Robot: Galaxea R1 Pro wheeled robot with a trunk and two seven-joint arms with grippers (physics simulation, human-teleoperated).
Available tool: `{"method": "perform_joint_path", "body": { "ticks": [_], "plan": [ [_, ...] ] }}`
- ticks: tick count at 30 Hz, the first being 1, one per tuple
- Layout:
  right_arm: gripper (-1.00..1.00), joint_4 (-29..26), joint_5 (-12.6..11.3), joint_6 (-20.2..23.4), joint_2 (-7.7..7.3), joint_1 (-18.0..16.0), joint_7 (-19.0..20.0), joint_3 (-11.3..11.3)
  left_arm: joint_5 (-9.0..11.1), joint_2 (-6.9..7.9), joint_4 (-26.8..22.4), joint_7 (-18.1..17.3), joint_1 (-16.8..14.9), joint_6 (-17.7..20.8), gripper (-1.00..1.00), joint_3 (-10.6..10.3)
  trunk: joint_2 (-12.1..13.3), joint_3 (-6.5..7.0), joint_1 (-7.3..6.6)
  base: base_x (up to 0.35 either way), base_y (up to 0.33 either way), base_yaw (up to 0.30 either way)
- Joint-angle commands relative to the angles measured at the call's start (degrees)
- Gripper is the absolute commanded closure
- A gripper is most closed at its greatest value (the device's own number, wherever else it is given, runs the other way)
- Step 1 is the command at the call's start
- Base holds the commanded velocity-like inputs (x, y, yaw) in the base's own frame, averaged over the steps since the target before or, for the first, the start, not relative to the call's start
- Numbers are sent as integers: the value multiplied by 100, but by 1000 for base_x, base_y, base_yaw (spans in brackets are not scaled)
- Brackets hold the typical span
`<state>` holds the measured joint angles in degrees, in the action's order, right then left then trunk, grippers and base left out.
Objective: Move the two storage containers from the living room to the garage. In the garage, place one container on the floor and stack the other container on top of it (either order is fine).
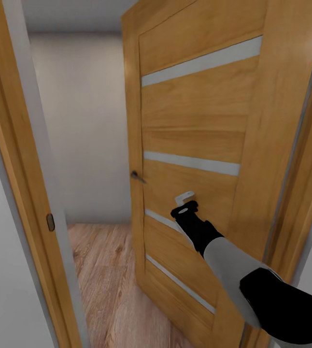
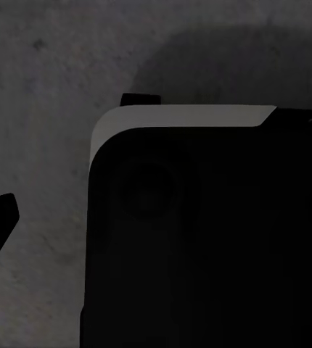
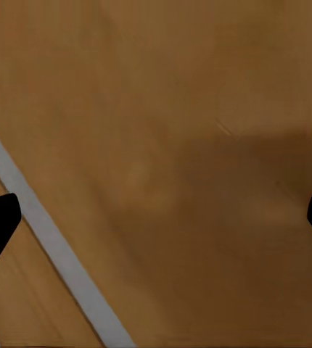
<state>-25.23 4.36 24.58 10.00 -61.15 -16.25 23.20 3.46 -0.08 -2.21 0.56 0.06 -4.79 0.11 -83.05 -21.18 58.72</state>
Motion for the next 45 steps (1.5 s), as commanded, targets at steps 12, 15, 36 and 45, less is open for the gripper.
{"method": "perform_joint_path", "body": {
  "ticks": [12, 15, 36, 45],
  "plan": [
    [-100, -455, 37, 61, 0, -73, -508, 24, 31, -1, -9, 6, 2, -13, -100, -2, -3, -7, 0, 0, 0, 0],
    [-100, -591, 23, 105, 0, -73, -486, 32, 31, -1, -10, 6, 2, -13, -100, -2, -3, -7, 0, 0, 0, 0],
    [-100, -902, 14, 938, 0, -73, -321, 36, 39, -1, -11, 6, 2, -13, -100, -2, -3, -7, 0, 0, 0, 0],
    [-100, -897, 12, 944, 0, -73, -309, 43, 57, -1, -12, 6, 2, -13, -100, -2, -3, -7, 0, 0, 0, 0]
  ]
}}
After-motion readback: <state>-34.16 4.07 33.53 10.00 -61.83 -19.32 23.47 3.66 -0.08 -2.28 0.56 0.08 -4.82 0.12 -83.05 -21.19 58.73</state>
